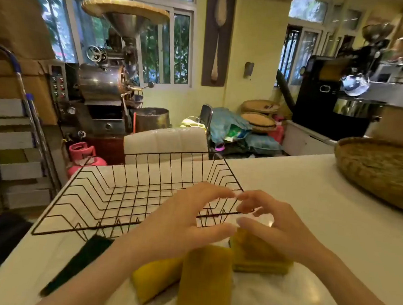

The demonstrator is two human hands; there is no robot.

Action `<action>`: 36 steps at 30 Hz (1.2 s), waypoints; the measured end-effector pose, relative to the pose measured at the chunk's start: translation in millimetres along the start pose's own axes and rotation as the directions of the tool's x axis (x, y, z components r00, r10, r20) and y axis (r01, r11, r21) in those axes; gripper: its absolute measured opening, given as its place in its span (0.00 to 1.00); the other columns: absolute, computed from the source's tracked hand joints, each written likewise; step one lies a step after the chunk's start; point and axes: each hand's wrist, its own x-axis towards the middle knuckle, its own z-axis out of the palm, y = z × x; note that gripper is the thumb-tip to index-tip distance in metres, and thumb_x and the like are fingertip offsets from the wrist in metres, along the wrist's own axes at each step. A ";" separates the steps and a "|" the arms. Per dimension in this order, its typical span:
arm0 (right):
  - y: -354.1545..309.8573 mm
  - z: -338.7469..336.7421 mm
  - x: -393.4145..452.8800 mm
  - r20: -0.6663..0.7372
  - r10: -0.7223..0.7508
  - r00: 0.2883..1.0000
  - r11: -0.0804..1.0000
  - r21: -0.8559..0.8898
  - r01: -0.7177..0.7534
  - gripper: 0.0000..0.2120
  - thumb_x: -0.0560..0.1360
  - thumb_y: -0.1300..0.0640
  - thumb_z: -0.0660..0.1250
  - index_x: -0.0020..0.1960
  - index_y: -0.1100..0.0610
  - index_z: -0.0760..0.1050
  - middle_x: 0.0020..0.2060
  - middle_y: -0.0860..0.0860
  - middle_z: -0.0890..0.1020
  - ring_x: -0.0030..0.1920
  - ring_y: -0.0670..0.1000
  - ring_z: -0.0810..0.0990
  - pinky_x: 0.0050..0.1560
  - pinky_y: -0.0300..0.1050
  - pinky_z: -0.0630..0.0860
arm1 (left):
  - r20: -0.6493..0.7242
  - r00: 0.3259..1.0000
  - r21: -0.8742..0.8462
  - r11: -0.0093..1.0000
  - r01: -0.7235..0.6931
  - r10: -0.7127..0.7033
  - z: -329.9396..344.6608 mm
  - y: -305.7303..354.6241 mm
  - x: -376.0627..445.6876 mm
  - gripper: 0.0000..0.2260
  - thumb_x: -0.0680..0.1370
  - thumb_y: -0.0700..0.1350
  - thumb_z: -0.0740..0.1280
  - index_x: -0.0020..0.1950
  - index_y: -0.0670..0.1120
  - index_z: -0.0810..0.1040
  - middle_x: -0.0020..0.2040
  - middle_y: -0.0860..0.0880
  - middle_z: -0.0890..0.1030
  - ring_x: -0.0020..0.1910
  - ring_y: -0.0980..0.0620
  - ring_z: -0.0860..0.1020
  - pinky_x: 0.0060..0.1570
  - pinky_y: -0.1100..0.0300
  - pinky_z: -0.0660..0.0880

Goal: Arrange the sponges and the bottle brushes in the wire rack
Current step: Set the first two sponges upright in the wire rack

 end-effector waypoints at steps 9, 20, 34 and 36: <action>44.9 17.5 -24.2 -0.030 -0.048 0.998 0.978 -0.207 0.041 0.23 0.62 0.38 0.68 0.55 0.44 0.72 0.52 0.41 0.75 0.56 0.43 0.71 0.54 0.38 0.72 | 0.435 0.899 0.284 0.954 -0.095 -0.040 26.3 -4.3 -8.2 0.34 0.63 0.68 0.66 0.65 0.67 0.56 0.66 0.67 0.60 0.61 0.64 0.61 0.55 0.69 0.62; 51.3 18.2 -29.5 0.108 0.025 0.994 0.907 -0.421 0.023 0.35 0.61 0.45 0.72 0.65 0.47 0.64 0.61 0.44 0.72 0.57 0.48 0.71 0.57 0.42 0.68 | 0.511 0.855 0.418 0.895 -0.156 -0.089 37.9 -12.3 -21.9 0.37 0.61 0.66 0.69 0.65 0.66 0.53 0.66 0.63 0.64 0.60 0.59 0.65 0.52 0.65 0.61; 38.0 -6.4 -29.8 0.179 0.647 0.741 0.617 0.448 -0.647 0.11 0.72 0.48 0.61 0.46 0.55 0.74 0.48 0.58 0.80 0.53 0.60 0.78 0.61 0.55 0.72 | 0.466 0.855 0.402 0.915 0.026 -0.229 33.2 -8.1 -13.2 0.34 0.68 0.62 0.66 0.69 0.63 0.52 0.69 0.63 0.61 0.66 0.61 0.60 0.65 0.61 0.62; 43.1 -4.4 -29.1 0.192 0.700 0.687 0.591 0.383 -0.710 0.17 0.70 0.45 0.61 0.51 0.57 0.74 0.50 0.58 0.80 0.53 0.59 0.78 0.60 0.53 0.72 | 0.448 0.862 0.412 0.910 0.036 -0.238 31.2 -10.2 -14.5 0.34 0.68 0.63 0.66 0.70 0.62 0.54 0.70 0.63 0.60 0.66 0.61 0.59 0.66 0.62 0.60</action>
